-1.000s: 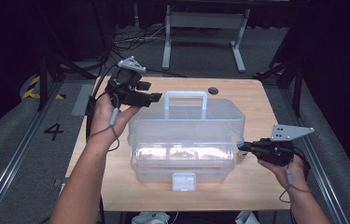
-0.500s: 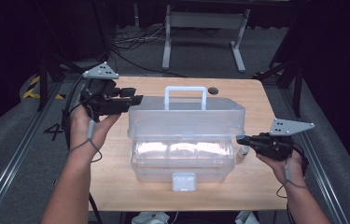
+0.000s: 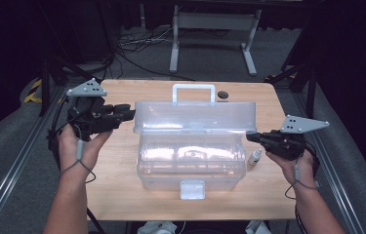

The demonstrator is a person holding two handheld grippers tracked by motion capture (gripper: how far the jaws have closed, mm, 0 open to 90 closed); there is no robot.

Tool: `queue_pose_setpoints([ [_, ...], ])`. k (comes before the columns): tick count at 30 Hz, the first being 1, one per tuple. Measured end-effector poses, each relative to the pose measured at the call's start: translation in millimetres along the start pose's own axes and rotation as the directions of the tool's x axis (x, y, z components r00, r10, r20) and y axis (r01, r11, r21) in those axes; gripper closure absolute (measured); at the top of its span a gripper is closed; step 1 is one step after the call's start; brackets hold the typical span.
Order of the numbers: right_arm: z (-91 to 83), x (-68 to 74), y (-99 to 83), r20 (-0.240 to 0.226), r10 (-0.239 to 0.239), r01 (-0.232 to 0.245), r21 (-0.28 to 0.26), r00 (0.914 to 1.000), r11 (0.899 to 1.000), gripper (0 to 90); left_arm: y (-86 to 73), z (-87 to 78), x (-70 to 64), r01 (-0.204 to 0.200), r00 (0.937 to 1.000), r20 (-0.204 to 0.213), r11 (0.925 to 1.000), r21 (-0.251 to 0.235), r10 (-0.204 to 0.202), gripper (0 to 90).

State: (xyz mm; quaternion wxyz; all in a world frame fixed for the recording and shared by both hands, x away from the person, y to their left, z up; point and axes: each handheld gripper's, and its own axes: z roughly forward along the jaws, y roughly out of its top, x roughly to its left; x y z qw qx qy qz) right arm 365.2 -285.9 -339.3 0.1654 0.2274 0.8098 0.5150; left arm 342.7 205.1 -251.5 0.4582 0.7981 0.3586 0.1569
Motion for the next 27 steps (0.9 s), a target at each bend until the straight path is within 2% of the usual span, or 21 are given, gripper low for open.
queue_pose_setpoints([
  [2, 0.6, -1.3, 2.5, 0.008, 0.002, -0.002, -0.003, 1.0000, 1.000, 90.0, -6.2, -1.6, 1.1, 0.010, 0.9999, -0.004, 0.9998, -0.018, -0.010, 76.6],
  [7, 3.1, -5.6, 8.6, 0.024, 0.009, -0.008, -0.020, 0.9997, 1.000, 90.0, -20.4, -2.6, 2.7, 0.023, 0.9997, 0.001, 0.9995, -0.020, -0.023, 82.6],
  [13, 5.9, -10.1, 13.7, 0.037, 0.015, -0.014, -0.037, 0.9992, 0.999, 90.0, -29.7, -0.3, 4.1, -0.006, 1.0000, -0.001, 1.0000, -0.002, 0.006, 88.1],
  [14, 6.3, -10.9, 14.5, 0.035, 0.020, -0.018, -0.040, 0.9992, 0.999, 90.0, -32.0, 0.9, 3.8, -0.008, 0.9999, 0.013, 1.0000, -0.003, 0.008, 88.1],
  [17, 7.6, -14.2, 16.5, 0.036, 0.027, -0.025, -0.053, 0.9990, 0.998, 90.0, -36.4, 6.8, 2.5, -0.015, 0.9997, 0.020, 0.9998, 0.015, 0.015, 88.8],
  [23, 10.2, -19.9, 19.9, 0.037, 0.043, -0.040, -0.075, 0.9984, 0.996, 90.0, -39.0, 23.7, -4.5, -0.037, 0.9989, 0.030, 0.9992, 0.016, 0.036, 89.3],
  [25, 10.7, -21.1, 20.6, 0.036, 0.049, -0.046, -0.080, 0.9982, 0.996, 90.0, -35.6, 33.7, -10.5, -0.070, 0.9976, 0.006, 0.9975, 0.011, 0.070, 89.4],
  [26, 10.7, -21.1, 20.6, 0.036, 0.049, -0.046, -0.080, 0.9982, 0.996, 90.0, -35.6, 33.7, -10.5, -0.070, 0.9976, 0.006, 0.9975, 0.011, 0.070, 89.4],
  [27, 11.4, -21.9, 21.3, 0.040, 0.050, -0.047, -0.085, 0.9979, 0.995, 90.0, -31.3, 39.6, -13.7, -0.077, 0.9969, -0.018, 0.9970, -0.004, 0.077, 89.4],
])
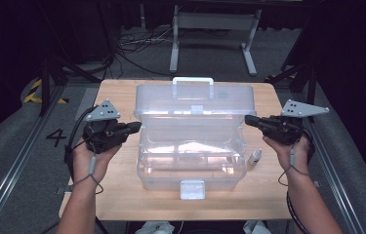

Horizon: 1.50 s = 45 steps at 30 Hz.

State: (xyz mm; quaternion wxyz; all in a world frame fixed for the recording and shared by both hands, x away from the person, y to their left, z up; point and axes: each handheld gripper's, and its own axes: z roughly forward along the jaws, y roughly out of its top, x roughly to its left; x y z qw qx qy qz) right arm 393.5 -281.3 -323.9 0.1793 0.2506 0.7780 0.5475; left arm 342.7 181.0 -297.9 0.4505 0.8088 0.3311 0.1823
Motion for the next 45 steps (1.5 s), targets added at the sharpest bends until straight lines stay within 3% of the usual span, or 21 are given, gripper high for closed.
queue_pose_setpoints([
  [9, 1.2, -2.0, 1.0, 0.001, 0.013, -0.013, -0.008, 0.9999, 1.000, 90.0, 8.5, 16.8, -0.5, 0.003, 0.9978, -0.066, 0.9991, -0.043, -0.006, 89.4],
  [13, 1.4, -2.2, 1.1, 0.000, 0.012, -0.012, -0.008, 0.9999, 1.000, 90.0, 8.7, 18.6, 4.1, 0.023, 0.9970, -0.072, 0.9977, -0.065, -0.027, 89.5],
  [26, -2.8, 0.6, 4.9, 0.031, -0.004, 0.004, 0.000, 0.9995, 1.000, 90.0, 12.6, 23.6, 12.3, 0.029, 0.9951, -0.092, 0.9964, -0.080, -0.036, 89.5],
  [35, -19.3, 6.0, 7.2, 0.098, -0.025, 0.028, -0.022, 0.9949, 0.999, 88.4, 16.7, 26.2, 16.8, 0.027, 0.9947, -0.096, 0.9958, -0.088, -0.035, 89.6],
  [40, -18.0, 9.0, 9.0, 0.209, -0.026, 0.035, -0.041, 0.9775, 0.999, 70.1, 18.5, 28.3, 19.7, 0.026, 0.9956, -0.087, 0.9955, -0.091, -0.034, 89.6],
  [45, -12.3, 7.5, 9.2, 0.249, -0.014, 0.027, -0.052, 0.9683, 0.998, 61.8, 19.3, 29.1, 21.9, 0.024, 0.9962, -0.081, 0.9954, -0.093, -0.032, 89.5],
])
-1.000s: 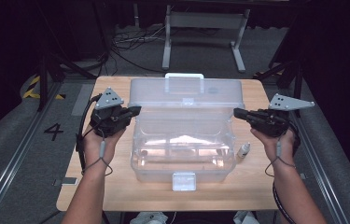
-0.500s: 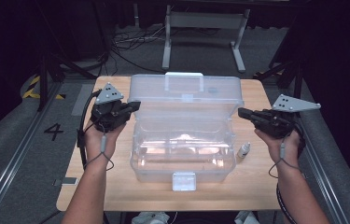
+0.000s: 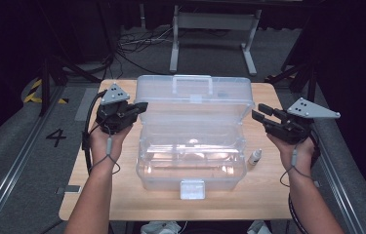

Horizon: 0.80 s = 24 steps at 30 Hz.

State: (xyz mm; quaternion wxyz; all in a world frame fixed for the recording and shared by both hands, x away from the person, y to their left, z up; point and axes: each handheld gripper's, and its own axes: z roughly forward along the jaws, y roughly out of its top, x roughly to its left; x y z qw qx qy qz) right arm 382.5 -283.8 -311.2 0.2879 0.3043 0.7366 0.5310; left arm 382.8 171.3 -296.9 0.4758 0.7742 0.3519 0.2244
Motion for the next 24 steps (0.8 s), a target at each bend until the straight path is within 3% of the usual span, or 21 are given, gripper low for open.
queue_pose_setpoints([
  [11, 25.3, 0.5, 7.2, 0.067, 0.025, -0.023, -0.028, 0.9974, 0.999, 55.6, 0.0, -0.6, 1.7, 0.002, 1.0000, 0.003, 1.0000, -0.001, -0.002, 89.5],
  [18, 38.1, 5.7, 10.6, 0.110, 0.004, -0.002, -0.021, 0.9939, 1.000, 59.1, -2.4, -4.4, 2.1, 0.004, 1.0000, 0.007, 1.0000, 0.005, -0.004, 88.6],
  [24, 42.1, -0.4, 9.9, 0.111, 0.034, -0.030, -0.041, 0.9932, 0.999, 64.1, -8.0, -10.0, 0.9, -0.012, 0.9999, 0.004, 0.9996, 0.028, 0.012, 79.7],
])
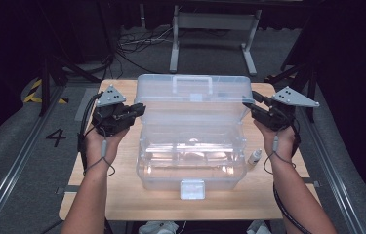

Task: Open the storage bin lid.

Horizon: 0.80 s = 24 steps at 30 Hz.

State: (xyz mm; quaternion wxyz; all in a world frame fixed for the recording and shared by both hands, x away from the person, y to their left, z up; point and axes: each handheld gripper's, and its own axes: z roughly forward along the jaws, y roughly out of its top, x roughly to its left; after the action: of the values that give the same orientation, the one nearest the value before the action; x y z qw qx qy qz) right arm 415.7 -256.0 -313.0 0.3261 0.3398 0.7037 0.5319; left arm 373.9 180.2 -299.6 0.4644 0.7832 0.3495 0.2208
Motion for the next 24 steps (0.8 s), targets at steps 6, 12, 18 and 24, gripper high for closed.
queue_pose_setpoints([
  [6, 3.2, -2.5, -1.0, 0.016, -0.005, 0.005, -0.005, 0.9999, 1.000, 68.6, -6.5, -5.9, 1.2, 0.006, 0.9998, -0.021, 0.9999, 0.010, -0.006, 66.9],
  [12, 8.1, -1.3, -0.4, 0.055, -0.006, 0.007, -0.027, 0.9985, 1.000, 70.5, -14.7, -13.5, 6.1, 0.024, 0.9990, -0.039, 0.9995, 0.021, -0.023, 64.2],
  [18, 12.0, -1.9, 0.4, 0.073, 0.006, -0.003, -0.032, 0.9974, 0.999, 71.7, -19.6, -20.3, 10.6, 0.031, 0.9980, -0.056, 0.9991, 0.028, -0.029, 63.3],
  [24, 19.3, -0.8, 3.4, 0.114, 0.055, -0.052, -0.031, 0.9919, 0.998, 74.3, -24.4, -25.6, 15.5, 0.058, 0.9962, -0.066, 0.9982, 0.018, -0.056, 61.6],
])
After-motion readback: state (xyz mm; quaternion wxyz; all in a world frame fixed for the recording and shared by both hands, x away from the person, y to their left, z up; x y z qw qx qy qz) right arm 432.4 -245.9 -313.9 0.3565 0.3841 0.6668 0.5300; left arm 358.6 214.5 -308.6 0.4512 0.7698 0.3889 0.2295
